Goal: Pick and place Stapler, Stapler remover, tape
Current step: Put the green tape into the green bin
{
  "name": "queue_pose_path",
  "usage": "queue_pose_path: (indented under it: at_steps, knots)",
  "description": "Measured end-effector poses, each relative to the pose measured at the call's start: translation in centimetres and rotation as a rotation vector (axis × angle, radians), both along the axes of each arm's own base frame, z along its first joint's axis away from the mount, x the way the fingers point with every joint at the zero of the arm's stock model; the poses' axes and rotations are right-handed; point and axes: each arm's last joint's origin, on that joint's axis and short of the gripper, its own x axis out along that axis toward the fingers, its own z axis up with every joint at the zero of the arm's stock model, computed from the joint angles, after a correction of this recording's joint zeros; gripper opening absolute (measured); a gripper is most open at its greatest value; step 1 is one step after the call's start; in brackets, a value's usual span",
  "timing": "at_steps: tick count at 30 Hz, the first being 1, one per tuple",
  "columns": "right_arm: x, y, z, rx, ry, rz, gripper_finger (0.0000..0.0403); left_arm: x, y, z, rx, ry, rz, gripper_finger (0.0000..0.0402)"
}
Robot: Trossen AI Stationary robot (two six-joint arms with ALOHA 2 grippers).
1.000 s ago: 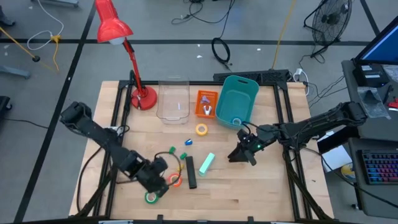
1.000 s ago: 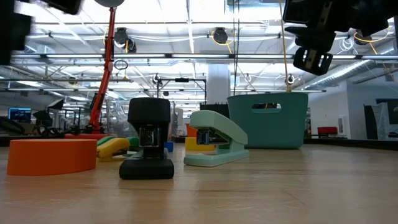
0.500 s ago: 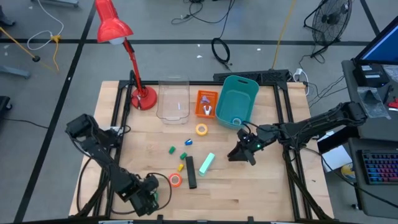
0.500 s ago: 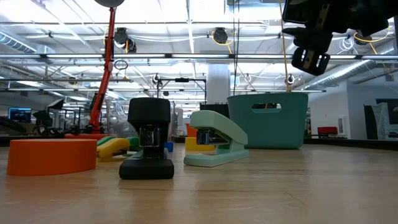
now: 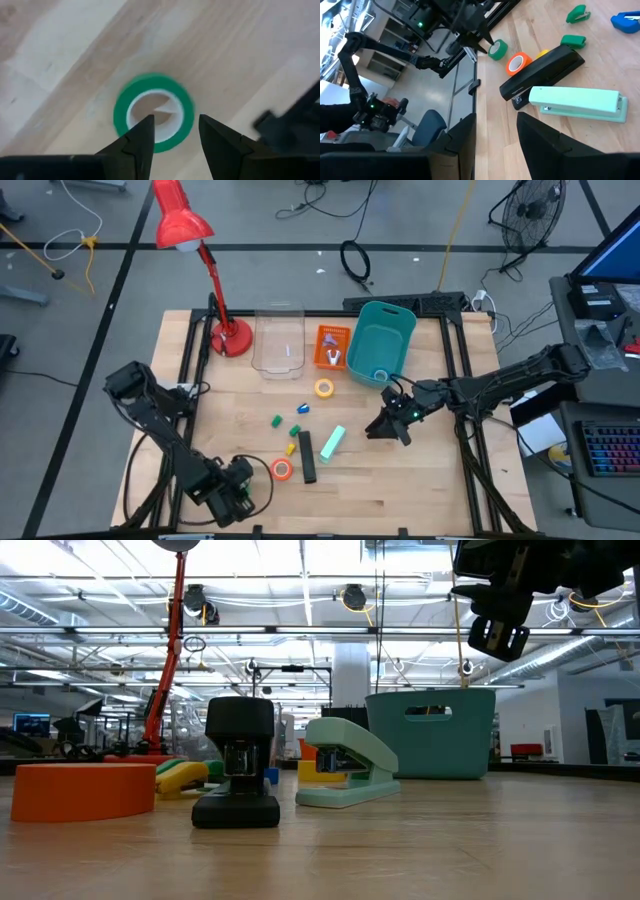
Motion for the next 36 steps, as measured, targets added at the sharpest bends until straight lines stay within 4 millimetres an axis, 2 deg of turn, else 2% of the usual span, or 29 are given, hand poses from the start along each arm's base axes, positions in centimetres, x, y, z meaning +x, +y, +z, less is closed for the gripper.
queue_pose_path:
  at_steps: [5, 10, 18, 30, 36]
  knots:
    - [0.0, 0.0, 0.0, 0.000, 0.000, 0.000, 0.0134, -0.4, 1.0, 1.2, 0.031, -0.013, 0.021, 0.0156]
    - [0.0, 0.0, 0.0, 0.000, 0.000, 0.000, 0.0134, -1.1, 1.6, 1.1, 0.087, 0.081, 0.015, 0.0156]
    - [0.0, 0.0, 0.0, 0.000, 0.000, 0.000, 0.0134, -1.2, 1.6, 1.0, 0.084, 0.091, 0.007, 0.0156]
    - [0.0, 0.0, 0.0, 0.000, 0.000, -0.002, 0.0134, -1.0, 1.3, 0.3, 0.079, 0.097, 0.019, 0.0156]
    - [0.0, 0.0, 0.0, 0.002, 0.000, -0.003, 0.0134, -1.5, 1.6, -0.7, 0.075, 0.123, 0.030, 0.0156]
